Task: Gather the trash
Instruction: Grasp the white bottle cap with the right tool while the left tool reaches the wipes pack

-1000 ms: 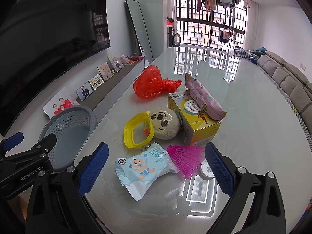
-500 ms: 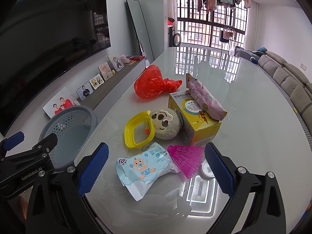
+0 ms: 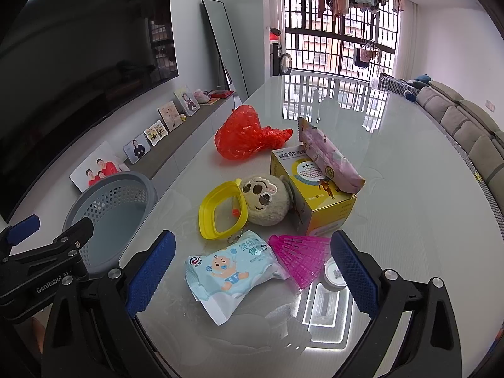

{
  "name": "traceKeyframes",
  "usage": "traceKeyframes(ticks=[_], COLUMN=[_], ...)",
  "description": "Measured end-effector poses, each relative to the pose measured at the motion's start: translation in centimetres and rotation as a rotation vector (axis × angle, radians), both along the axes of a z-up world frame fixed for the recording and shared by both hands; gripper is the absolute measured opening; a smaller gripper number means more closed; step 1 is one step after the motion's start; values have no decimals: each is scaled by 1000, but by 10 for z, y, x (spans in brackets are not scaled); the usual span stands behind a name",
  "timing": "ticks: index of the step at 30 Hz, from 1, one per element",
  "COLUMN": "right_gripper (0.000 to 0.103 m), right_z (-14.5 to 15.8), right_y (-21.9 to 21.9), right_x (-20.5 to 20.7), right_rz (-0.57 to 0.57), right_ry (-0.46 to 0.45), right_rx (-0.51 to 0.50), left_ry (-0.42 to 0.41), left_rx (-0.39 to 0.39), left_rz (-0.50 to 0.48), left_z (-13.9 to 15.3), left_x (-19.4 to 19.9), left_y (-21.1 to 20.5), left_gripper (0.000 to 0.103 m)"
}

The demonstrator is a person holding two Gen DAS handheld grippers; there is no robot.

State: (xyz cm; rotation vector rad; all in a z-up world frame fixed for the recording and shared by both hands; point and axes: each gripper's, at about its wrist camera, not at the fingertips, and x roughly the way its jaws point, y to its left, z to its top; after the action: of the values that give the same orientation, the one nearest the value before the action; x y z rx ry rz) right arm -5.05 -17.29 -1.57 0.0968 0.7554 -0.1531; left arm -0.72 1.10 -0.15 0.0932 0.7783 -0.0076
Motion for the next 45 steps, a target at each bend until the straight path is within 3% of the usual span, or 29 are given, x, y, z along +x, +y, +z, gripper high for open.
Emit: traceKeyframes(ticks=[14, 27, 45], right_gripper=[94, 94, 94], right_z=[-15, -49, -89], right_y=[-47, -105, -133], right_x=[-21, -46, -4], right_rz=[-7, -72, 58], right_ry=[-5, 92, 209], right_rx=[74, 85, 56], left_ry=[31, 78, 131], left_rx=[-4, -4, -10], left_rz=[-37, -104, -124], left_z=[-13, -34, -52], left_x=[-1, -1, 2], left_y=[-23, -57, -77], left_gripper=[97, 97, 97])
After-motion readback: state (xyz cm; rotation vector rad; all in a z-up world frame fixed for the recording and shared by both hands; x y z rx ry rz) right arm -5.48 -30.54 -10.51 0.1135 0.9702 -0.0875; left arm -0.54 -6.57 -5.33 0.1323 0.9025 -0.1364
